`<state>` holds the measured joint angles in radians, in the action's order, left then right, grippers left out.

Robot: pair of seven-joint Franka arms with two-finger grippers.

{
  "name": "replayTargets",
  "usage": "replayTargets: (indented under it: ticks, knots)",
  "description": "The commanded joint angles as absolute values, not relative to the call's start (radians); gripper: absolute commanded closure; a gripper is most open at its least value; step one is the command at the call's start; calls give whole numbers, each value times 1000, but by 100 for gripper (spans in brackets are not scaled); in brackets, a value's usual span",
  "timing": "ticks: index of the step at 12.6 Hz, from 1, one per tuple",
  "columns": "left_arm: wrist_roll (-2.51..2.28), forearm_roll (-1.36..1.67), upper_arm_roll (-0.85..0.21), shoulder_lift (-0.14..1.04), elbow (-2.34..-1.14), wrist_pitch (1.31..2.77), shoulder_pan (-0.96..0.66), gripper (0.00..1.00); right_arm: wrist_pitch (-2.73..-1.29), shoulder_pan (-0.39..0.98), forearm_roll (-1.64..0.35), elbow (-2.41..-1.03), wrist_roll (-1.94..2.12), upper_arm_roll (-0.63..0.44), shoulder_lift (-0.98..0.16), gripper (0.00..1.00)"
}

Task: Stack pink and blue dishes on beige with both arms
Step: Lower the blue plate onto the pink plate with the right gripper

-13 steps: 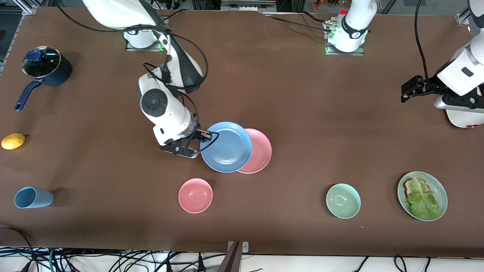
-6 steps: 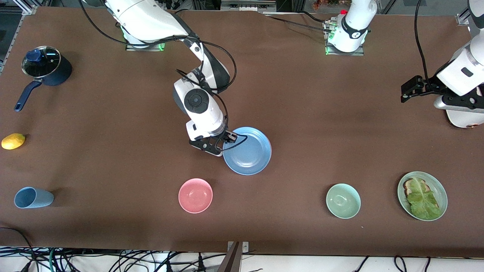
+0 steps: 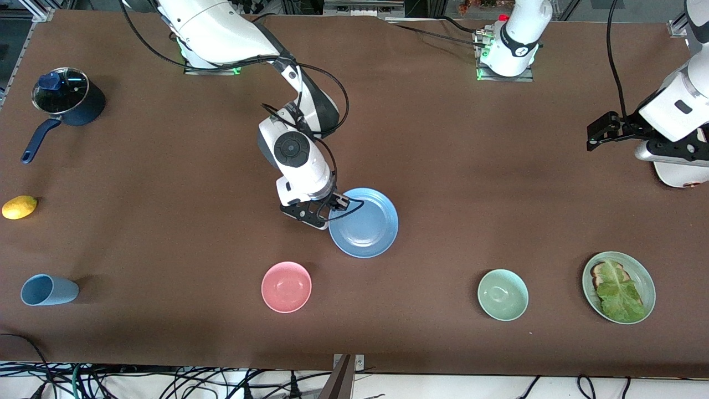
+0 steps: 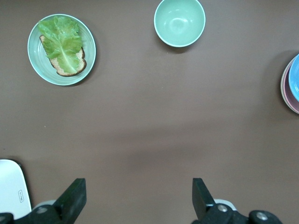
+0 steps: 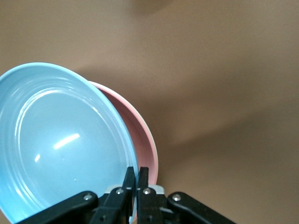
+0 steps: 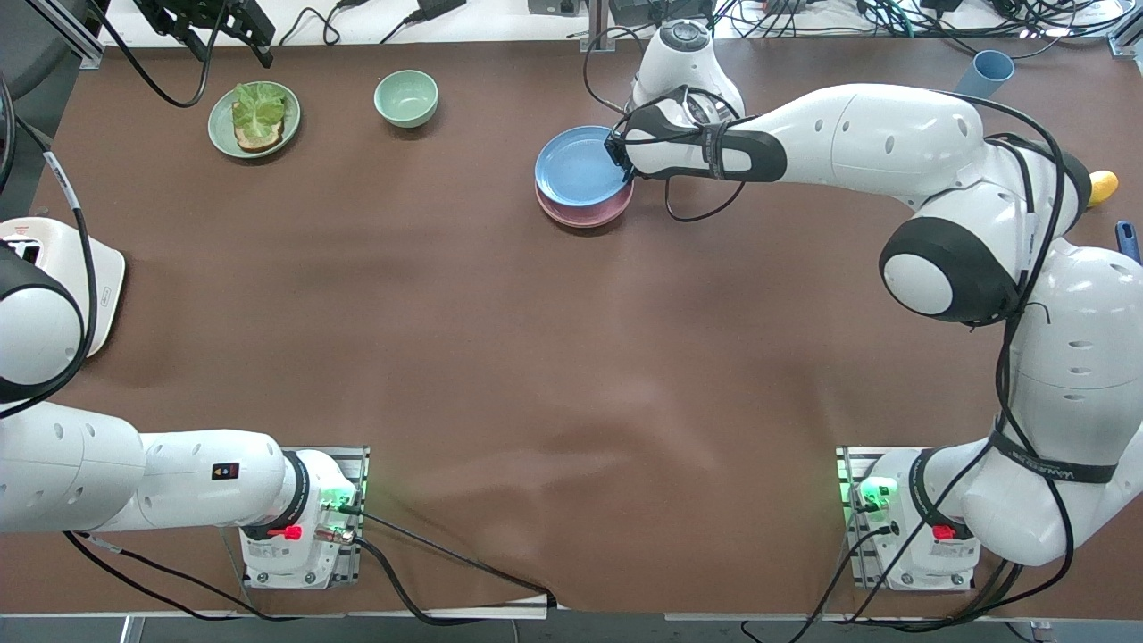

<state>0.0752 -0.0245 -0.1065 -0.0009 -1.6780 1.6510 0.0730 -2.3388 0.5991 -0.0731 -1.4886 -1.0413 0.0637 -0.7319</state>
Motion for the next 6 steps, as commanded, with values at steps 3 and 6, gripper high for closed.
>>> replayTargets:
  ticks: [3,6]
  knots:
    - [94,-44,-104,3,-1672,1658,67,0,-2352,609,-58,-1457,-1081,61,-759,95]
    - [94,-44,-104,3,-1672,1658,67,0,-2352,609,-58,-1457,-1081,61,-759,46]
